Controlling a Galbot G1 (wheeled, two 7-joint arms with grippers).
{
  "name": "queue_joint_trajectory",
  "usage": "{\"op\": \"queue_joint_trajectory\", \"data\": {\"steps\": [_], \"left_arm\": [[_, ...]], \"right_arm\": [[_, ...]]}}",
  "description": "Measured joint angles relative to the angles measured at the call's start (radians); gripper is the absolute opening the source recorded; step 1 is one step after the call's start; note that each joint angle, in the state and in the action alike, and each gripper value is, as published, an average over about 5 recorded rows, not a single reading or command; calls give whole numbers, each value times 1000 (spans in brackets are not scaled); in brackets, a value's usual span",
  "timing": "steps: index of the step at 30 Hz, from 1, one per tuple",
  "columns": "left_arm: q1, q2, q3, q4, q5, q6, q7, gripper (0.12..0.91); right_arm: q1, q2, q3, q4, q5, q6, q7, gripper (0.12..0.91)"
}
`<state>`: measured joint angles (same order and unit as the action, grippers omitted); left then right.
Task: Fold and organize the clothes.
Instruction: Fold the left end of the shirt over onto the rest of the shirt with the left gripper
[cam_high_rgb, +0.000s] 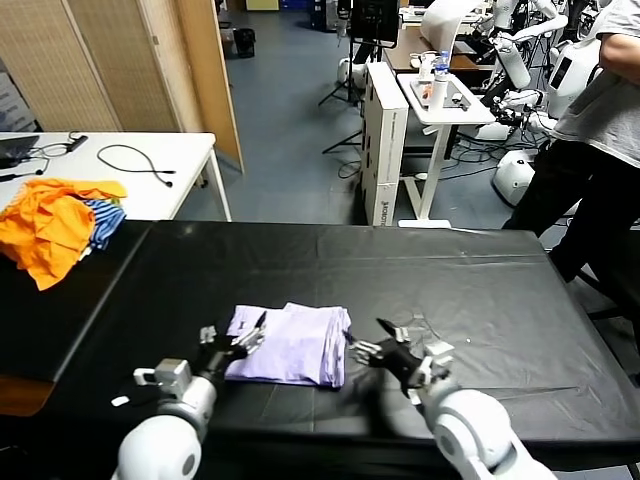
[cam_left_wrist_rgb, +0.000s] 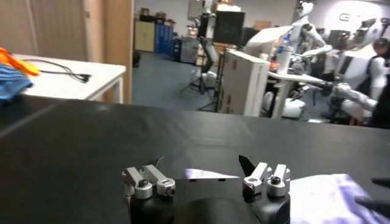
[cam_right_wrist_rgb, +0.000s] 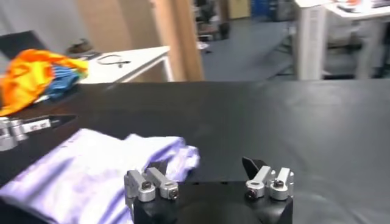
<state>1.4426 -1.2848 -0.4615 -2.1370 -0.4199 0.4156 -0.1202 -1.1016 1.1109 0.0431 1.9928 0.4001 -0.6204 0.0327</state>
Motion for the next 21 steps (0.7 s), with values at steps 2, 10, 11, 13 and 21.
{"op": "queue_joint_trajectory", "data": {"steps": [2,10,11,13,21], "left_arm": [[6,0,-17,5,9,-4,0,907],[15,-5,-65,41,21,-22,13,907],[13,-7,-67,46,20,-23,16,907],[9,-14,-69,58,19,-26,24,907],[3,-50,-79,116,6,-58,63,907]], "right_arm": [[-1,-8,-6,-2,-36,-19,-1,907],[-26,-1,23,28,25,80,28,907],[-32,2,33,34,41,89,30,907],[-47,7,61,48,70,97,29,907],[-149,2,249,130,187,97,27,907]]}}
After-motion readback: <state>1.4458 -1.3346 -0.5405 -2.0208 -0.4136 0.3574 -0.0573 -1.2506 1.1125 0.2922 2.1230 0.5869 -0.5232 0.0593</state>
